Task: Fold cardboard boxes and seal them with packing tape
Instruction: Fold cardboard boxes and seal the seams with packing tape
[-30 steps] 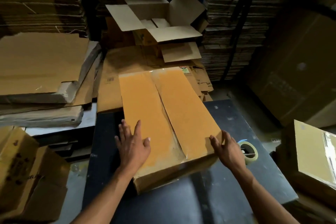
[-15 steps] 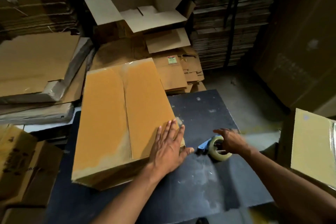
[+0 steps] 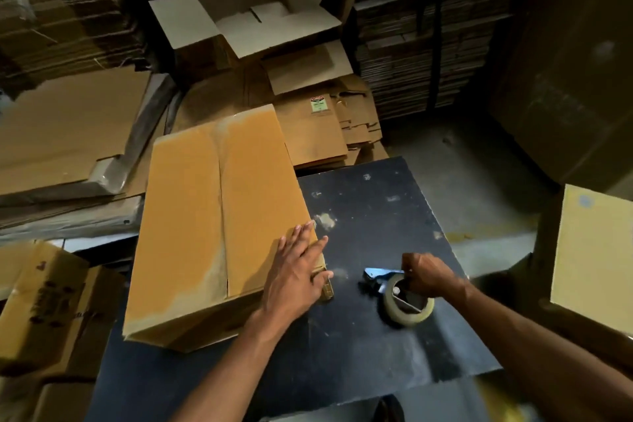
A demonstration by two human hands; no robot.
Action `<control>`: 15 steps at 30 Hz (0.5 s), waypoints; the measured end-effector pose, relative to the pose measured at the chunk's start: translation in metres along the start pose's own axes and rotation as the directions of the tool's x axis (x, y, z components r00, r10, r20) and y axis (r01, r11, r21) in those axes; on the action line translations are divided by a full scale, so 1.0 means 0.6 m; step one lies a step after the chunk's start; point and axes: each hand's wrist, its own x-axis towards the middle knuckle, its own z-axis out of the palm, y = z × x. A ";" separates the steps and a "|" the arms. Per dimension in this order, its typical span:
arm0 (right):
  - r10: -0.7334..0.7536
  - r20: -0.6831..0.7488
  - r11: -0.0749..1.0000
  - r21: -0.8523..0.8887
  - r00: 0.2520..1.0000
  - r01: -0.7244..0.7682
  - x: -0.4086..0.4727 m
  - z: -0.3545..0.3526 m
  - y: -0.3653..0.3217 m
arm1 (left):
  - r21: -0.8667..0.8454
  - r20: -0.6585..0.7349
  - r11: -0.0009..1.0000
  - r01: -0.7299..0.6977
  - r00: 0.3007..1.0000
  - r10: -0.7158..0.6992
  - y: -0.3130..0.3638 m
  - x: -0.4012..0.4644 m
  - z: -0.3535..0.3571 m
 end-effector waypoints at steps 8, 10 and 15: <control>0.076 -0.188 0.864 0.502 0.979 0.030 -0.175 -0.006 -0.047 | -0.726 0.078 0.641 0.249 0.956 -0.283 0.084 -0.113 0.018; 0.056 -0.199 0.885 0.463 0.978 0.043 -0.207 -0.024 -0.085 | -0.782 0.455 0.306 0.543 0.833 -0.316 0.091 -0.117 0.008; -0.047 -0.311 0.995 0.065 0.949 0.070 -0.267 -0.071 -0.196 | -0.809 0.565 0.057 0.585 0.800 -0.202 0.070 -0.112 -0.102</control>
